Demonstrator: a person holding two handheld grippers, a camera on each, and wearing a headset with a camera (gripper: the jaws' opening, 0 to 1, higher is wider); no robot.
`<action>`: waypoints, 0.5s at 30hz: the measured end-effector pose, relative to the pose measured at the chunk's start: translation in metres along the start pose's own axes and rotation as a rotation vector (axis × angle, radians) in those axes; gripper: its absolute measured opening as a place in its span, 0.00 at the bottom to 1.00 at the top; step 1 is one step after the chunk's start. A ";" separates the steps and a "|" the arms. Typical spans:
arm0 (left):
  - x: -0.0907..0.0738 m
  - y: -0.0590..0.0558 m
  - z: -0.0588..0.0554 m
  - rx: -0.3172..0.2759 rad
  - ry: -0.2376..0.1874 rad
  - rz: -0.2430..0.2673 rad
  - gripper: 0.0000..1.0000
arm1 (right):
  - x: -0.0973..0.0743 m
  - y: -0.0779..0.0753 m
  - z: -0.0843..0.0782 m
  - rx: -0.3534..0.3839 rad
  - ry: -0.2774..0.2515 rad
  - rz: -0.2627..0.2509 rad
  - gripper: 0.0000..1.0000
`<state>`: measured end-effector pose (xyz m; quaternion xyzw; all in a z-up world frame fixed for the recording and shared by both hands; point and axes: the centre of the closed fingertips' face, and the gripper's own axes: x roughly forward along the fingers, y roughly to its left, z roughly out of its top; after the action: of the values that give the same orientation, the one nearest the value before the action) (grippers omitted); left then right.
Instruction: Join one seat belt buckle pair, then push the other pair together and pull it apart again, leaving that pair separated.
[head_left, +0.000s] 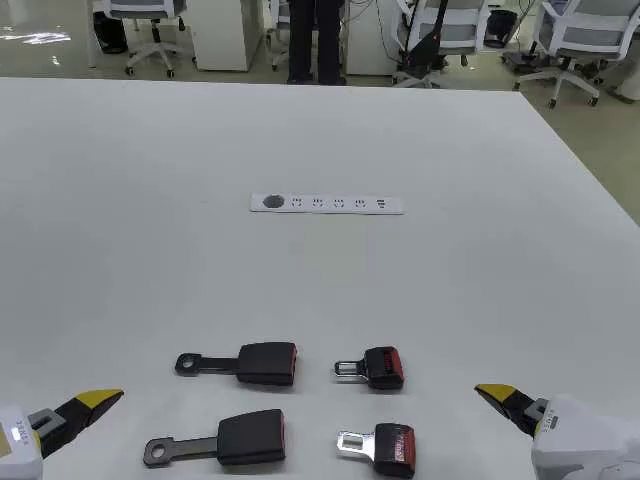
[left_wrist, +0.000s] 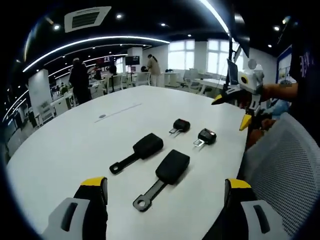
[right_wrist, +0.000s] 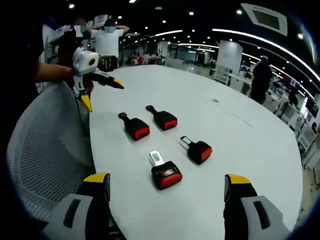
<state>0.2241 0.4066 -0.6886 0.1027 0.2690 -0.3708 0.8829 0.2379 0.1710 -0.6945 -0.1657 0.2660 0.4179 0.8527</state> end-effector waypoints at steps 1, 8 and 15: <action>0.000 0.001 -0.001 0.000 0.001 -0.001 1.00 | 0.000 -0.001 -0.001 -0.001 0.001 0.000 0.96; 0.001 -0.001 0.000 -0.003 -0.001 0.003 1.00 | 0.000 -0.003 -0.001 -0.006 0.006 0.001 0.96; 0.000 0.001 -0.002 -0.002 0.002 0.001 0.99 | 0.001 -0.004 -0.002 -0.006 0.007 0.000 0.96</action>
<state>0.2242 0.4076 -0.6904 0.1024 0.2702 -0.3698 0.8830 0.2405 0.1683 -0.6962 -0.1698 0.2676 0.4183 0.8512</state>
